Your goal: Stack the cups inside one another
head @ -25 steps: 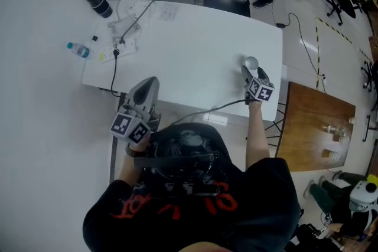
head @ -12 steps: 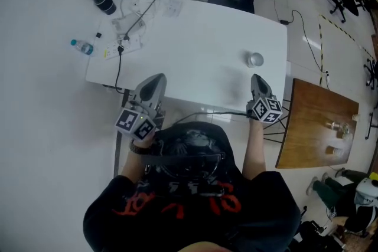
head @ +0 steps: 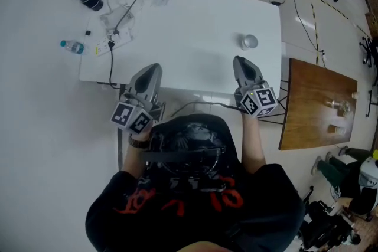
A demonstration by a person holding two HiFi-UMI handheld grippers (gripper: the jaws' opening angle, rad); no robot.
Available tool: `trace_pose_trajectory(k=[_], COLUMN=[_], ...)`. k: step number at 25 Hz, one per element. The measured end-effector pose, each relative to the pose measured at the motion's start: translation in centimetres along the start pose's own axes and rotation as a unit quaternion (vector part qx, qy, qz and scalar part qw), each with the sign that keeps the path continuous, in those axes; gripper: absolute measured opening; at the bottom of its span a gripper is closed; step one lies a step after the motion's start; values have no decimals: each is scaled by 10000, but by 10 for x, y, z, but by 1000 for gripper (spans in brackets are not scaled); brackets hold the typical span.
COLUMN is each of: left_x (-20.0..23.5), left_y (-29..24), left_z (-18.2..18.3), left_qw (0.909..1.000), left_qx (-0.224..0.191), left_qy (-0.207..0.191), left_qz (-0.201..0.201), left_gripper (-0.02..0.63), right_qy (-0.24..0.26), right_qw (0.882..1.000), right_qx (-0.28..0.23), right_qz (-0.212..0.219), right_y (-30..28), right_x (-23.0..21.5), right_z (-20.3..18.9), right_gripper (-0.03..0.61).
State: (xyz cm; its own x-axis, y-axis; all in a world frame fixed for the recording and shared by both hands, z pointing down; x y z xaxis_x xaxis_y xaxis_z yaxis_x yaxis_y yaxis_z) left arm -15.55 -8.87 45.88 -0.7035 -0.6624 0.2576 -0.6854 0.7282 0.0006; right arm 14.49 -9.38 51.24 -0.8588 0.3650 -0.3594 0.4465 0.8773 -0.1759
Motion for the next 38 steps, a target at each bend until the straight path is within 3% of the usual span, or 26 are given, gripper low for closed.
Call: trace_pose_trajectory(k=[10,38], left_x=[1,6], left_y=[-4,-5], left_z=[3,13], left_qw=[9998,9993], left_qx=[48,68], left_qy=[-157,-343], left_qz=[-86,-98], left_gripper=[0,0], right_qy=[450,524], right_qw=[9979,9964], right_qx=[-420,-469], right_qz=[186,464], right_y=[11,-5], right_x=[47,69], right_z=[42,52], right_gripper=[3,3])
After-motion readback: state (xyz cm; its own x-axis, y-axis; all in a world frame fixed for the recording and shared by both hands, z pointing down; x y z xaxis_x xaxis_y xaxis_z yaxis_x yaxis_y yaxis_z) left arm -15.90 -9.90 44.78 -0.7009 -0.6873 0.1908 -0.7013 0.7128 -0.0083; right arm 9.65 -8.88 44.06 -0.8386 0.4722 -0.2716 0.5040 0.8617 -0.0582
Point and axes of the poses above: the fingertips, and each gripper's own axes: y backward along the fingers, x to its left, z out of its top, the point moved 5 cm from there along y, backward along the fingers, and after that the axes turned 8 degrees about -y, right-handed, at the moved point
